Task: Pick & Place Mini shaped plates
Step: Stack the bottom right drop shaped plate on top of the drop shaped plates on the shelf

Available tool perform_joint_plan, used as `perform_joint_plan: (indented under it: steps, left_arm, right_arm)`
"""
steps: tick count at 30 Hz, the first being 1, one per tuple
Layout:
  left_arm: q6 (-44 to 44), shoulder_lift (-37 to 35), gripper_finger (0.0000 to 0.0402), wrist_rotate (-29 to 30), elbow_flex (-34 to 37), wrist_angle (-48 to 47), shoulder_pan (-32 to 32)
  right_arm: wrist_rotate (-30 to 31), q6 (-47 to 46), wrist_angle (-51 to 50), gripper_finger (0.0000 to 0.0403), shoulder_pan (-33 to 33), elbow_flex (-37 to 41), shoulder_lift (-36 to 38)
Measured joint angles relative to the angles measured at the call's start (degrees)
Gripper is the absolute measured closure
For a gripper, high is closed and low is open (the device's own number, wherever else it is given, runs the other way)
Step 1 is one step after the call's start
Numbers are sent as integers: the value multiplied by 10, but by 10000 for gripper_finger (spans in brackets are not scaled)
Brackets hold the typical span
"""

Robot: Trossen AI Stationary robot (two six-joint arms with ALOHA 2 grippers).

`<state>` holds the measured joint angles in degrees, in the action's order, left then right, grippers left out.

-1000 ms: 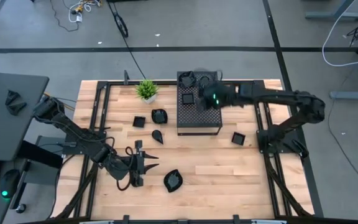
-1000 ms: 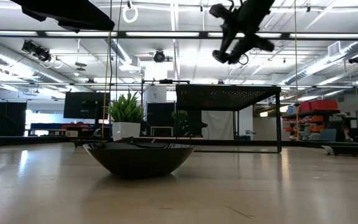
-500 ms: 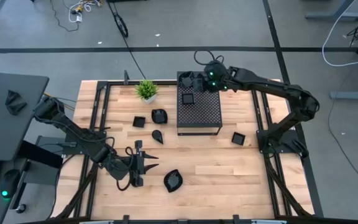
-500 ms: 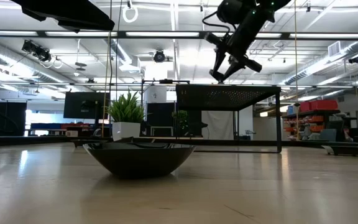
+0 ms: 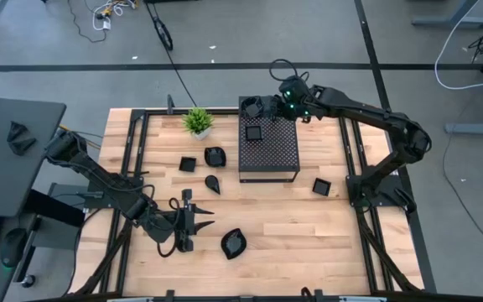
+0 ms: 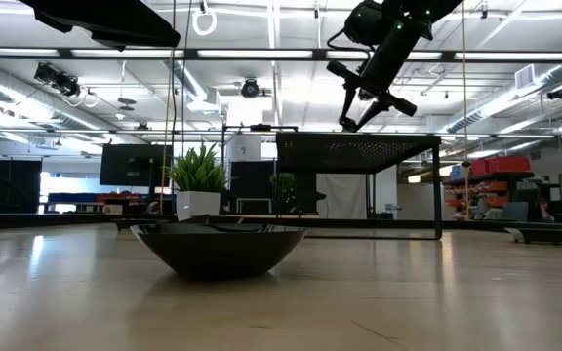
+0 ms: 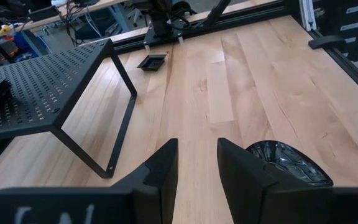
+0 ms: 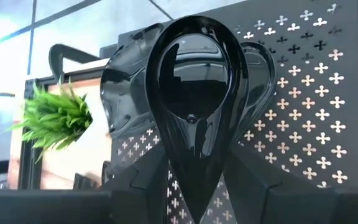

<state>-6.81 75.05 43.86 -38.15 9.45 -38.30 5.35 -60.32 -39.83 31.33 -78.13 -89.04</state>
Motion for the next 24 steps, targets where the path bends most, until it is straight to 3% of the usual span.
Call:
perform_joint_plan:
  steps: [16,24]
  left_arm:
    - [0,0,285,0,0,0,0]
    - [-3,0,285,0,0,1,0]
  right_arm:
    - [2,-22,-5,258,0,0,-43]
    - [7,-7,-4,209,0,0,-43]
